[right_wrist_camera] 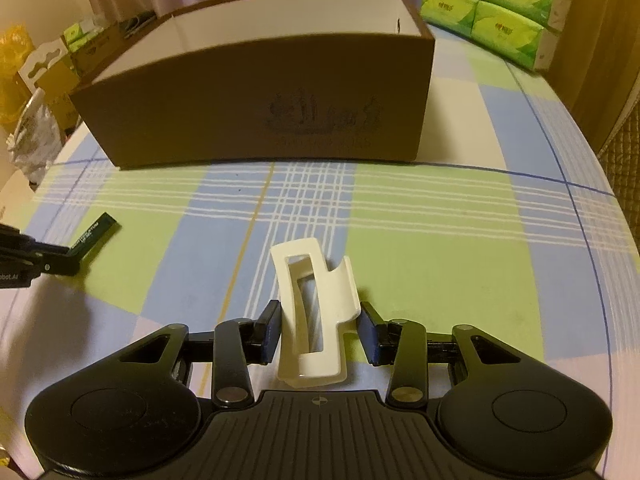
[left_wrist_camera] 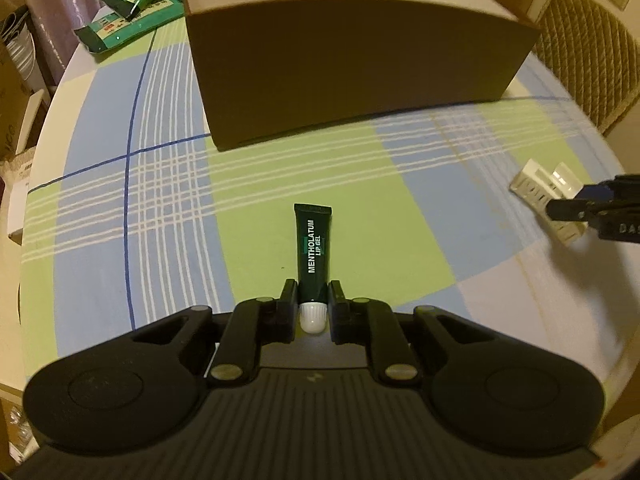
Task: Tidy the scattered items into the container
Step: 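Grasp the green lip-gel tube with the left tool while the right tool grasps the white claw clip, then carry the green tube and claw clip into the box and open both tools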
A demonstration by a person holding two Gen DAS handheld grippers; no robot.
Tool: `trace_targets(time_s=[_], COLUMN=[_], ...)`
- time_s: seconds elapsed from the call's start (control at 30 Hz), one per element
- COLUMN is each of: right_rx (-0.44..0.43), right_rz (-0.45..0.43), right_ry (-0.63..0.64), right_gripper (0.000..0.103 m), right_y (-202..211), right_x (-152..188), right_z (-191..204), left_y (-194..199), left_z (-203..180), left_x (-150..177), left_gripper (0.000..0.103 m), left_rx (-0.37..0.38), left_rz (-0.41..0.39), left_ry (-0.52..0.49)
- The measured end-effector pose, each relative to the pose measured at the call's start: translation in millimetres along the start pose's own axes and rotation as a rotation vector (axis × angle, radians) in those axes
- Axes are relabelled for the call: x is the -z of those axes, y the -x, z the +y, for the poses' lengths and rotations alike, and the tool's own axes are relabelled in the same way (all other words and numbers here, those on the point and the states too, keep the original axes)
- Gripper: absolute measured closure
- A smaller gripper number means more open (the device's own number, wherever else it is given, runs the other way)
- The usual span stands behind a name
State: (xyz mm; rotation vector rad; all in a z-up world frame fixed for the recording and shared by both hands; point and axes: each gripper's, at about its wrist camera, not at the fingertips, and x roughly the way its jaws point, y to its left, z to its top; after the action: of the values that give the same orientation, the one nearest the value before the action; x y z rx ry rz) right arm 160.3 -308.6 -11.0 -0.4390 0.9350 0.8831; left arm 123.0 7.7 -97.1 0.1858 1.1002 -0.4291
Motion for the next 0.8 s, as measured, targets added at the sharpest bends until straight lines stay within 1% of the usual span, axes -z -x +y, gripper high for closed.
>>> trace_targets(time_s=[0.13, 0.47, 0.63, 0.8], right_rx=[-0.015, -0.081, -0.124, -0.155], right_rz=[-0.024, -0.088, -0.12, -0.16], right_ry=[-0.004, -0.028, -0.045, -0.03], right_gripper=[0.065, 0.065, 0.065, 0.065], right_y=[10, 32, 41, 49], right_x=[-5, -26, -44, -68], right_z=[0, 4, 1, 1], left_y=[14, 46, 55, 61], left_z=[-5, -16, -18, -19], left_x=[-4, -29, -46, -64], left_gripper=[0.091, 0.091, 0.091, 0.091], left_rx=[0.016, 0.049, 0.062, 0.061], left_rz=[-0.036, -0.143, -0.186, -0.223], left_ry=[0.005, 0.014, 0.009, 0.0])
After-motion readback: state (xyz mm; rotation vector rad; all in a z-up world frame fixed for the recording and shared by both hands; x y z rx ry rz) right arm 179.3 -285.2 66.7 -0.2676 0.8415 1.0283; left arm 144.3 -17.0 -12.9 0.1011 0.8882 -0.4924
